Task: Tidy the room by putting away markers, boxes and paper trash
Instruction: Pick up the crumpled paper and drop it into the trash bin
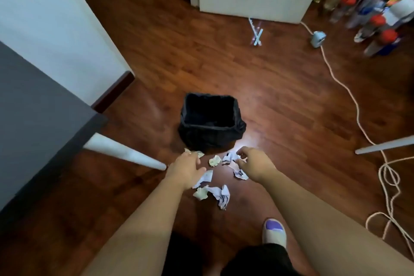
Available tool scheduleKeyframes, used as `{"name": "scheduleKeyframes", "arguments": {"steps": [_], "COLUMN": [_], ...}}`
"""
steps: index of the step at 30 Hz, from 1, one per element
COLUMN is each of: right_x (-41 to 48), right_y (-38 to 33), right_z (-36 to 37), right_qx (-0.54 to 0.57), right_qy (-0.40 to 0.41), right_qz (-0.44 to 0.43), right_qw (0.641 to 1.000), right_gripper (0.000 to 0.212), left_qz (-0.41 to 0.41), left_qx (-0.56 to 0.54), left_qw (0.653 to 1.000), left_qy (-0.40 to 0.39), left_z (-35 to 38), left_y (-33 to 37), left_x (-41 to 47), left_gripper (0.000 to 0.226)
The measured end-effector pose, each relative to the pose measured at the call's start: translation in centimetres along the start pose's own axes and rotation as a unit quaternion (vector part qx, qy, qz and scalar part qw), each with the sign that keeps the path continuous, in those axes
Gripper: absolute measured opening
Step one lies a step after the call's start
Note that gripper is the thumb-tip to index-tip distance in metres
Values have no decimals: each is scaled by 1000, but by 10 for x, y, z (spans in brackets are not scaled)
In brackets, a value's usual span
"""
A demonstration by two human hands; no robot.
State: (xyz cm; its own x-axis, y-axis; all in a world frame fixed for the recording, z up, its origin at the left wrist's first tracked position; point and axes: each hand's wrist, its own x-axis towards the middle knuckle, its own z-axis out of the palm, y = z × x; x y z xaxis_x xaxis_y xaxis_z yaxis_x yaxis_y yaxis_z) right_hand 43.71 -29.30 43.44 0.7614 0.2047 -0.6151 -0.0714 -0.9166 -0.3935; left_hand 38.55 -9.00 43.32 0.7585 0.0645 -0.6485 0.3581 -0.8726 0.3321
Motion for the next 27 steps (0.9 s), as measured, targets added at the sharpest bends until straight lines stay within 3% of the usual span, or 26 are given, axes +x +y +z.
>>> {"name": "scheduleKeyframes", "arguments": {"steps": [4,8,14,16,20,22,24,26,27], "right_x": [85,176,294,318,336,331,319,305,296], "right_y": [45,77,109,120,133,129,113,81,60], "right_z": [86,182,282,309,333,328,313,286,268], "right_qx": [-5,-56,-226,-285,-324,-275,-158,-34,34], "right_qy": [-26,-32,-34,-49,-55,-14,107,260,341], "right_qz": [3,-50,-135,-148,-160,-185,-271,-364,-406], "right_qw": [1000,997,964,946,931,943,943,894,847], "right_gripper": [31,35,52,57,45,37,29,20,16], "left_qz": [-24,-42,-20,5,3,7,40,58,67], "left_qx": [-2,13,105,128,98,47,-19,-111,-161], "left_qw": [999,999,993,991,994,999,998,985,973], "left_qy": [-20,-19,-45,-37,-39,-13,44,119,154], "left_z": [87,170,271,298,330,325,295,245,216], "left_y": [-31,-83,-147,-159,-176,-180,-177,-167,-164], "left_x": [85,167,274,301,325,321,313,302,295], "left_gripper": [28,37,70,70,52,39,18,4,4]}}
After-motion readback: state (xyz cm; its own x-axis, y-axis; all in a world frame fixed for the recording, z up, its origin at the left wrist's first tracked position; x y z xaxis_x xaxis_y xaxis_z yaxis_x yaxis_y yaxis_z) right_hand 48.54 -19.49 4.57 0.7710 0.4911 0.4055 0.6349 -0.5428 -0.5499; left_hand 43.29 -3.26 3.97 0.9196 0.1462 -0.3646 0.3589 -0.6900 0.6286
